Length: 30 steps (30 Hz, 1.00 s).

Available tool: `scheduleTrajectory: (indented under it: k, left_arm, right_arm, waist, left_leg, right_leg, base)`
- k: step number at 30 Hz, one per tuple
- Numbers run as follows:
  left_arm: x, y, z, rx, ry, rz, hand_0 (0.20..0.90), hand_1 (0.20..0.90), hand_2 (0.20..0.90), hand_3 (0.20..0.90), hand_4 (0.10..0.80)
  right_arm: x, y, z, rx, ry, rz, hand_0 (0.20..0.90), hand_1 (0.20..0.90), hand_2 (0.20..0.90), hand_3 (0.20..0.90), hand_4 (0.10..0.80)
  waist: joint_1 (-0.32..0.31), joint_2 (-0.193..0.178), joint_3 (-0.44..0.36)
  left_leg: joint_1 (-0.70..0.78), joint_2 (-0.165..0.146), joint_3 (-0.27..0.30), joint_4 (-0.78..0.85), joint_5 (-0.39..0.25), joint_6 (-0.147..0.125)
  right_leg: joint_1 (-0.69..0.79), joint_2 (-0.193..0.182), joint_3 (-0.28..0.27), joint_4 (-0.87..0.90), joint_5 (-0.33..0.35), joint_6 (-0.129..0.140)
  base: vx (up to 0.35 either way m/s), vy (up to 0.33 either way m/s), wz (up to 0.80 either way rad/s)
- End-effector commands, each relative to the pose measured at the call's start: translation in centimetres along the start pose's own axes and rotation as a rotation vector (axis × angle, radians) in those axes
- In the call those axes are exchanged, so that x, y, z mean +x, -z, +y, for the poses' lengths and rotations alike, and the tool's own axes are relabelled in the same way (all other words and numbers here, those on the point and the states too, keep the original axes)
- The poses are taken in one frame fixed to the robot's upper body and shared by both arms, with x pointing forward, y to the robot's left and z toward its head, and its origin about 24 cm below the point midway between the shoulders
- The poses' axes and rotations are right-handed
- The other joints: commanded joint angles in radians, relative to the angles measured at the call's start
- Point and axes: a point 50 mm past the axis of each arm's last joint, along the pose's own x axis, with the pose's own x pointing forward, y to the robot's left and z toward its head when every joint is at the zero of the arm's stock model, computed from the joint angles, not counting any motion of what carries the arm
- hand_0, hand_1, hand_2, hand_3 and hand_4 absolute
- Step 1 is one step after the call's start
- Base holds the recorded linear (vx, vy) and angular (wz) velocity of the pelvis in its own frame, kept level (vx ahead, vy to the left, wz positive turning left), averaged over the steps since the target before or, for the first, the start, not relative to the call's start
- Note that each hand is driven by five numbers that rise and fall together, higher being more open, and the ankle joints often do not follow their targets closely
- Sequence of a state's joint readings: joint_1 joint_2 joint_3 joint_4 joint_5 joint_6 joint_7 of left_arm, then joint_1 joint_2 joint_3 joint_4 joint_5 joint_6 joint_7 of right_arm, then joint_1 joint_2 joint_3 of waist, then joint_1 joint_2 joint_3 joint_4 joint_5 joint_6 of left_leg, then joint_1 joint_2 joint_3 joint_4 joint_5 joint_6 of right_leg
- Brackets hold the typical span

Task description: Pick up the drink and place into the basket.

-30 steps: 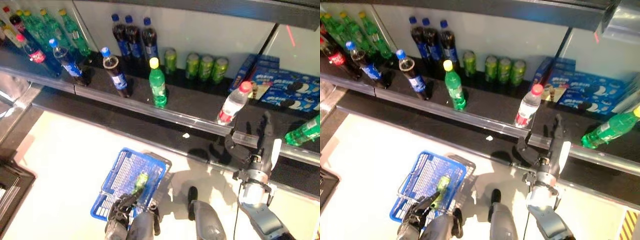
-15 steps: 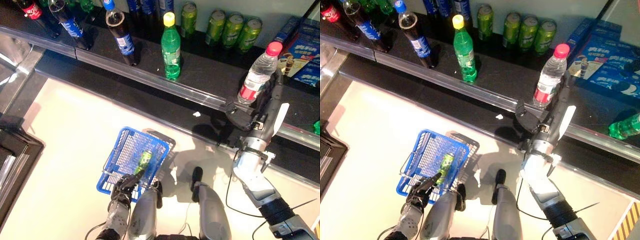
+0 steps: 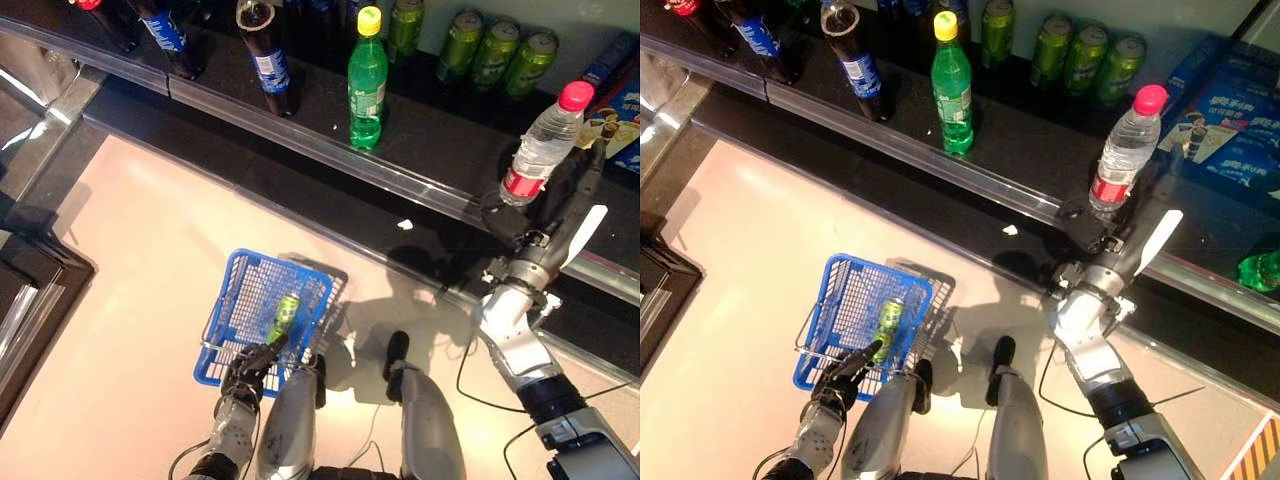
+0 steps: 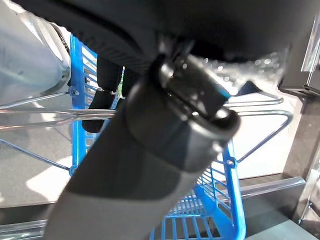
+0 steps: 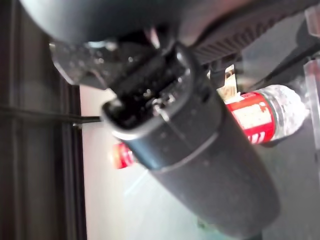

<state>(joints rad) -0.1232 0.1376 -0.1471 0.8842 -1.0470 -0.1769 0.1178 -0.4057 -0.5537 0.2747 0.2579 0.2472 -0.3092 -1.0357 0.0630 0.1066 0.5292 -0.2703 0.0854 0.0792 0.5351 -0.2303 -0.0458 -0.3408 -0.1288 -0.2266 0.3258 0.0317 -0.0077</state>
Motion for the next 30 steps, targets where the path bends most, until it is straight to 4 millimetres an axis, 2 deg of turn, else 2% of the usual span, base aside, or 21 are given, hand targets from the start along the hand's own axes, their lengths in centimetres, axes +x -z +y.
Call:
scheduleTrajectory:
  k: [1,6,22,23,24,25,27,28,30]
  left_arm:
    - [-3.1,1.7,8.5,0.146,-0.196,0.090,0.300,0.300,0.300,0.200,0.100]
    - [-3.4,1.5,9.5,0.173,-0.215,0.103,0.300,0.300,0.300,0.200,0.100]
    - [-3.9,0.8,11.3,0.244,-0.238,0.139,0.300,0.300,0.300,0.200,0.100]
    - [-3.9,0.8,11.5,0.248,-0.239,0.142,0.300,0.300,0.300,0.200,0.100]
    - [-4.0,0.8,11.6,0.250,-0.241,0.145,0.300,0.300,0.300,0.200,0.100]
    - [-4.0,0.7,11.7,0.252,-0.241,0.147,0.300,0.300,0.300,0.200,0.100]
    - [-4.0,0.7,11.8,0.253,-0.241,0.148,0.300,0.300,0.300,0.200,0.100]
    - [-4.0,0.7,11.8,0.257,-0.242,0.150,0.300,0.300,0.300,0.200,0.100]
    - [-4.1,0.7,12.1,0.264,-0.245,0.153,0.300,0.300,0.300,0.200,0.100]
  right_arm:
    - [3.8,-5.5,-0.1,0.167,0.110,-0.213,0.900,0.900,0.900,0.900,0.800]
    - [5.7,-4.6,-0.7,0.053,0.098,-0.194,0.900,0.900,0.900,0.900,0.800]
    - [8.2,-4.1,-1.7,0.092,0.168,-0.102,0.900,0.900,0.900,0.900,0.800]
    - [8.3,-4.0,-1.7,0.096,0.173,-0.090,0.764,0.764,0.764,0.741,0.641]
    - [8.4,-3.9,-1.8,0.101,0.179,-0.080,0.587,0.587,0.587,0.535,0.435]
    - [8.5,-3.8,-1.8,0.101,0.186,-0.074,0.502,0.502,0.502,0.436,0.336]
    - [8.7,-3.8,-1.9,0.100,0.191,-0.072,0.413,0.413,0.413,0.332,0.232]
    - [8.9,-3.8,-1.9,0.095,0.199,-0.065,0.300,0.300,0.300,0.200,0.100]
    - [9.3,-3.4,-2.2,0.082,0.224,-0.041,0.300,0.300,0.300,0.200,0.100]
  waist:
    - [0.045,-0.035,-0.009]
    - [0.072,-0.035,-0.017]
    - [0.120,-0.038,-0.052]
    - [0.123,-0.038,-0.053]
    - [0.125,-0.037,-0.055]
    - [0.127,-0.036,-0.055]
    - [0.128,-0.036,-0.055]
    - [0.130,-0.036,-0.056]
    - [0.137,-0.035,-0.058]
  left_leg:
    - [-0.151,0.009,-0.091,0.009,0.253,-0.054]
    - [-0.128,0.003,-0.097,0.001,0.246,-0.054]
    - [-0.089,-0.025,-0.113,-0.024,0.209,-0.046]
    - [-0.087,-0.026,-0.114,-0.025,0.209,-0.047]
    - [-0.084,-0.028,-0.115,-0.027,0.209,-0.047]
    - [-0.082,-0.029,-0.116,-0.028,0.207,-0.047]
    - [-0.081,-0.030,-0.116,-0.029,0.206,-0.046]
    - [-0.081,-0.032,-0.117,-0.029,0.203,-0.046]
    - [-0.077,-0.034,-0.121,-0.034,0.205,-0.047]
  right_leg:
    - [0.113,-0.050,0.002,0.069,-0.107,0.085]
    - [0.153,-0.050,-0.015,0.057,-0.108,0.087]
    - [0.206,-0.041,-0.041,0.039,-0.112,0.098]
    - [0.210,-0.041,-0.042,0.039,-0.112,0.099]
    - [0.213,-0.040,-0.043,0.037,-0.112,0.099]
    - [0.216,-0.040,-0.044,0.036,-0.112,0.099]
    - [0.217,-0.040,-0.045,0.035,-0.112,0.099]
    - [0.217,-0.040,-0.045,0.036,-0.112,0.099]
    - [0.221,-0.037,-0.048,0.036,-0.112,0.100]
  base:
    - [0.040,-0.019,0.06]
    - [0.086,-0.022,0.07]
    - [0.051,-0.018,0.06]
    - [0.043,0.001,0.10]
    - [0.039,0.006,0.15]
    - [0.027,0.009,0.13]
    - [0.007,0.003,0.06]
    - [0.000,0.000,0.00]
    - [0.017,-0.001,0.01]
